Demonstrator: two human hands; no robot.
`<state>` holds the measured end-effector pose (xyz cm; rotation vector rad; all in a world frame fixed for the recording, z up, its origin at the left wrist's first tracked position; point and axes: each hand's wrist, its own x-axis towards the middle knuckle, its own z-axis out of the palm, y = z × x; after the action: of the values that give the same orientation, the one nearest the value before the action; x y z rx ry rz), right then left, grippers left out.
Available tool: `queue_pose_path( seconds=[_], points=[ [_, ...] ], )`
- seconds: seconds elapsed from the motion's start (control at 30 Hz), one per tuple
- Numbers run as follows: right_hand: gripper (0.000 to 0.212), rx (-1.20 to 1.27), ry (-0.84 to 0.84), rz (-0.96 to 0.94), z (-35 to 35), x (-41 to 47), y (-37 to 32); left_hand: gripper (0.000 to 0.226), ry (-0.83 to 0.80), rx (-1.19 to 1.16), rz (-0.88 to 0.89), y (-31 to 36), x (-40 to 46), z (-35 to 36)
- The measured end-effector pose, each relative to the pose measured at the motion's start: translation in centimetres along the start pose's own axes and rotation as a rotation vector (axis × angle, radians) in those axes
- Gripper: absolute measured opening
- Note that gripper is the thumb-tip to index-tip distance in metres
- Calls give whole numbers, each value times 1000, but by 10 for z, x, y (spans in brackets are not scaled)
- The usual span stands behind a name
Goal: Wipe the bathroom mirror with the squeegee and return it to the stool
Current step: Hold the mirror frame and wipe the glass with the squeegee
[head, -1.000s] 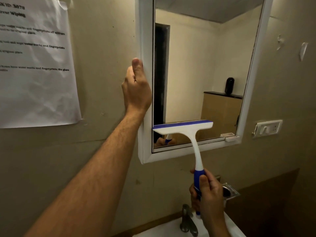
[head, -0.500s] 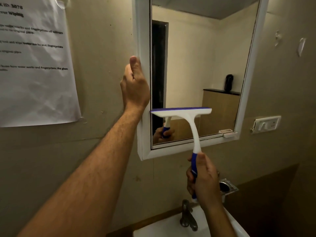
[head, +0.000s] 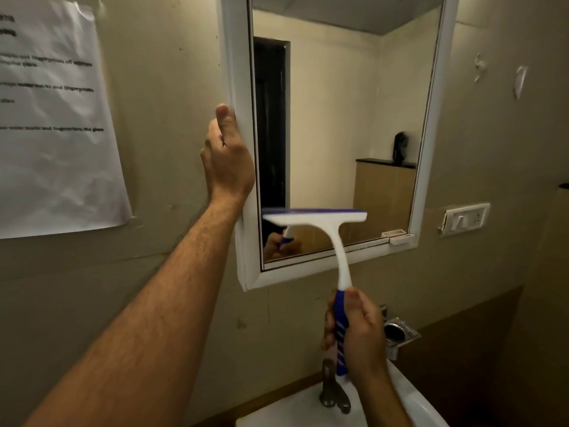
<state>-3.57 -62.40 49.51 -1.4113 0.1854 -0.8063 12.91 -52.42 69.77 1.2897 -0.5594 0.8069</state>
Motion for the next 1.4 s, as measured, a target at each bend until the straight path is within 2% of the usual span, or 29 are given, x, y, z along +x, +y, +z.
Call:
queue_pose_path(
  seconds=[0.17, 0.33, 0.47, 0.57, 0.67, 0.83, 1.0, 1.13, 1.2, 1.33, 1.4],
  points=[
    [45, -4, -40, -85, 12, 25, -34, 53, 16, 2, 1, -3, 0, 1],
    [47, -49, 26, -44, 17, 14, -5, 33, 4, 1, -8, 2, -2, -1],
    [46, -63, 50, -10, 9, -1, 11, 52, 15, -7, 20, 0, -1, 1],
    [45, -69, 38, -13, 5, 4, -6, 53, 21, -18, 25, -3, 0, 1],
    [38, -77, 11, -79, 9, 22, -37, 32, -27, -20, -25, 6, -4, -3],
    [34, -116, 34, -119, 14, 30, -42, 31, -37, -12, -20, 14, -7, -4],
    [45, -119, 55, -55, 6, 7, -7, 31, -32, 9, -8, 12, -8, -5],
    [47, -107, 43, -56, 3, 7, -13, 31, -32, 63, 5, 12, -7, -5],
    [47, -68, 36, -101, 6, 22, -38, 47, -41, 44, -22, 7, -3, -7],
    [38, -155, 48, -276, 25, 73, -113, 100, -136, 13, -135, 10, 5, -13],
    [41, -181, 51, -334, 34, 92, -139, 113, -163, 34, -155, 14, 7, -15]
  ],
)
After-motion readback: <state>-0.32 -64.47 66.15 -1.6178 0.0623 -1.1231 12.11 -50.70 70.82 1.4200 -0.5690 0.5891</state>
